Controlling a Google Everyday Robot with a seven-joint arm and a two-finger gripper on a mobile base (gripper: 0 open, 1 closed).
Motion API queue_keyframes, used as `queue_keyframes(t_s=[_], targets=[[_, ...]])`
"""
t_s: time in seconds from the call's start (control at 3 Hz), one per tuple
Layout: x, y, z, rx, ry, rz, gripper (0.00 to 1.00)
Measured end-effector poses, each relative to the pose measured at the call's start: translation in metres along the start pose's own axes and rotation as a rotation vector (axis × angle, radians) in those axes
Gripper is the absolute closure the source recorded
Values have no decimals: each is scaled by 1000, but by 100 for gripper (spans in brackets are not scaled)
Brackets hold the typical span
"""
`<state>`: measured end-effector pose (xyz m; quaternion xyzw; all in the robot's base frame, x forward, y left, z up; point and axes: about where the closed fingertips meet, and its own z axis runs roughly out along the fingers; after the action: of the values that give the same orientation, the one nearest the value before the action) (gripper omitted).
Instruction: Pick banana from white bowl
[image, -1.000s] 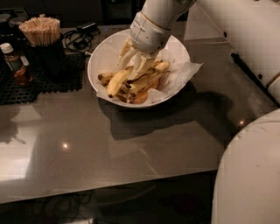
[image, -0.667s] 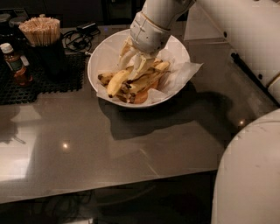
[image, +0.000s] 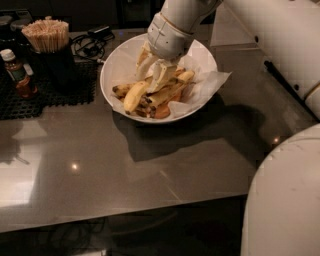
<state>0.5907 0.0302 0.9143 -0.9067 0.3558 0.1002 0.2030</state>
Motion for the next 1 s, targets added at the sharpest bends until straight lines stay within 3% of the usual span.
queue_keyframes(t_s=[0.33,0.67,1.0], targets=[[0,0,0,0,0,0,12],[0,0,0,0,0,0,0],[1,-2,0,4,3,1,0]])
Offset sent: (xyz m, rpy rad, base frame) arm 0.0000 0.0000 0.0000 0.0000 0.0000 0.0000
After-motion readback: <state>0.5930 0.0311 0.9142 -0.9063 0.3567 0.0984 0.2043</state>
